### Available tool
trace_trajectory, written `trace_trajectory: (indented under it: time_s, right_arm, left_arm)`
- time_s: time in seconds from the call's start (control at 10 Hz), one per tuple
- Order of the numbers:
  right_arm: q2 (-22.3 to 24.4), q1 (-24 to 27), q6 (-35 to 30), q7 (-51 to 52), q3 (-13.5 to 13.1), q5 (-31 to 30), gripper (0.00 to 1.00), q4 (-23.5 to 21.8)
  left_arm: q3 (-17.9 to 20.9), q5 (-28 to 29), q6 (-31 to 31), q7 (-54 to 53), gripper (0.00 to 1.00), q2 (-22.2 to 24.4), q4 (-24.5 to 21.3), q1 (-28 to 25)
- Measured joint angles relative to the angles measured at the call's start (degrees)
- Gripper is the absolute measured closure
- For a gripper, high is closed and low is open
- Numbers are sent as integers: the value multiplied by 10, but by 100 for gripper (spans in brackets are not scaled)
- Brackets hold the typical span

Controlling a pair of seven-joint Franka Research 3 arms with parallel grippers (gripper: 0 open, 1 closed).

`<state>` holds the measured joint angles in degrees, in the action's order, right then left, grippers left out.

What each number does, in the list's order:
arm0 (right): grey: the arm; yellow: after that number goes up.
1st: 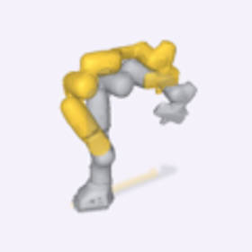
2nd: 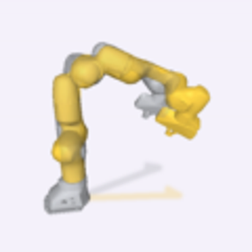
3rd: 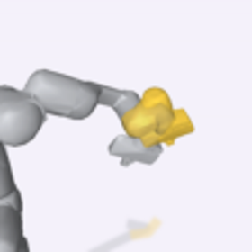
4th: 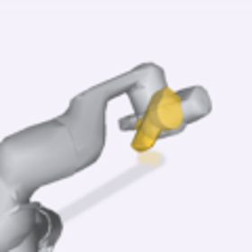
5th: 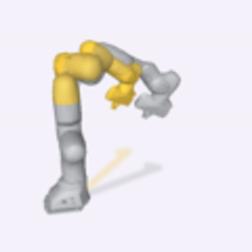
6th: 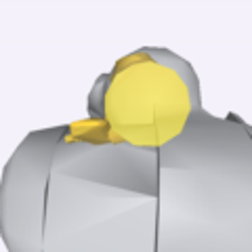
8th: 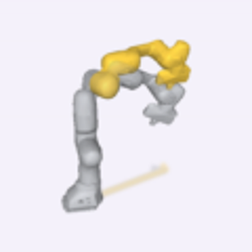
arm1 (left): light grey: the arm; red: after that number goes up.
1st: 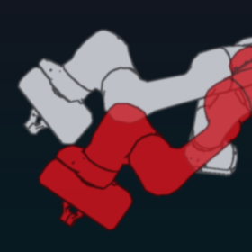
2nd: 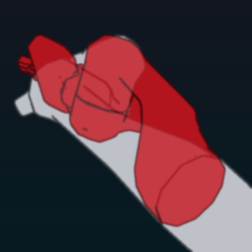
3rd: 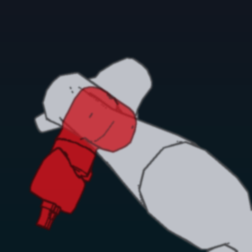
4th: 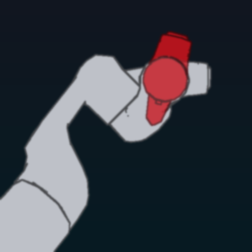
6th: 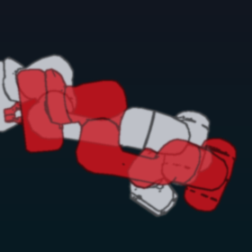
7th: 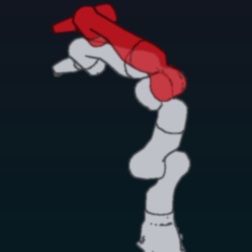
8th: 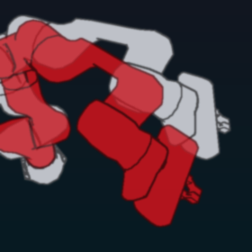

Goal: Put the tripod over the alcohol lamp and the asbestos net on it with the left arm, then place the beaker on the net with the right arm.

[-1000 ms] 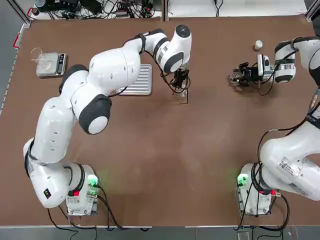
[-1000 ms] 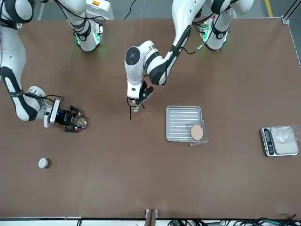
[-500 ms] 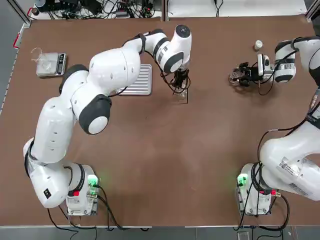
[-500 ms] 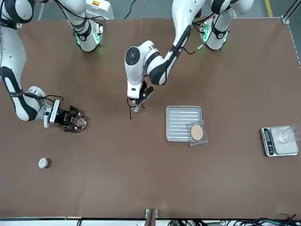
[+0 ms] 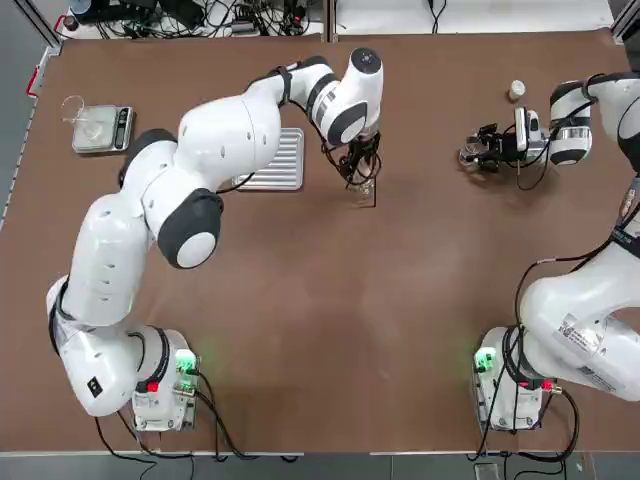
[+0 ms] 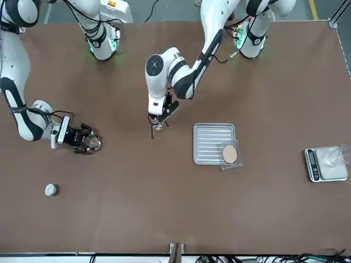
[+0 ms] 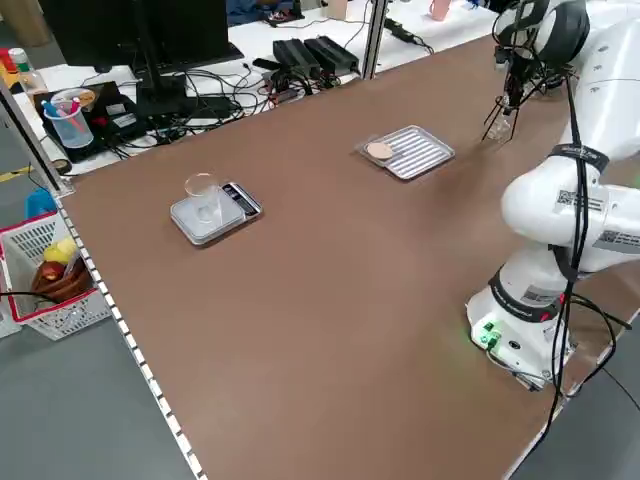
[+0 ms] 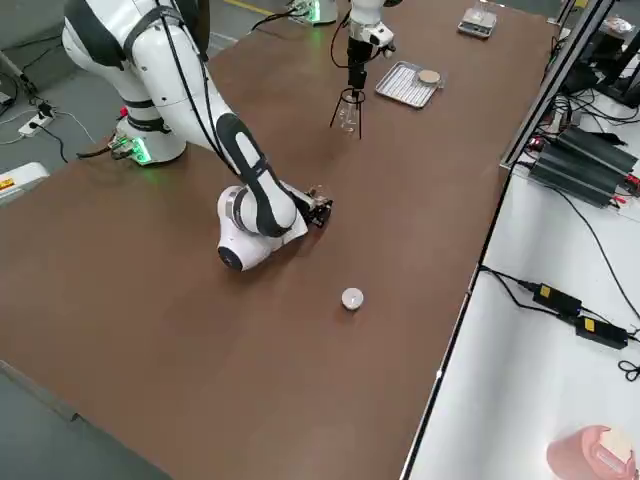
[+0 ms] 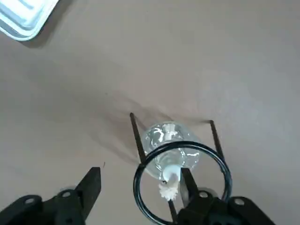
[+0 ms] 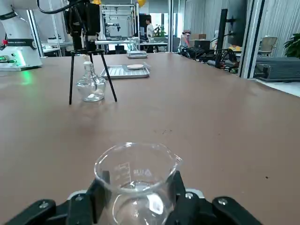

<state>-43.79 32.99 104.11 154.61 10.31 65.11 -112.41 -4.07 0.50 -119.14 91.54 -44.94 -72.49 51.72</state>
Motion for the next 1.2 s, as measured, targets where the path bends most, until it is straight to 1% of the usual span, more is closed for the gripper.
trace_trajectory:
  time_s: [0.2,0.4,0.6,0.8,0.9,1.2]
  right_arm:
    - [0,0,0,0,0,0,42,0]
    - [0,0,0,0,0,0,42,0]
    - [0,0,0,0,0,0,42,1]
    - [0,0,0,0,0,0,42,1]
    - [0,0,0,0,0,0,42,2]
    - [0,0,1,0,0,0,42,4]
  left_arm:
    - [6,0,25,0,22,17,8,-1]
    - [19,3,52,-4,22,46,12,-2]
    - [40,10,64,-48,23,80,9,-19]
    - [41,10,70,-137,23,111,-17,-82]
    - [40,9,70,-182,23,118,-28,-114]
    - [29,-17,70,-345,23,120,-49,-209]
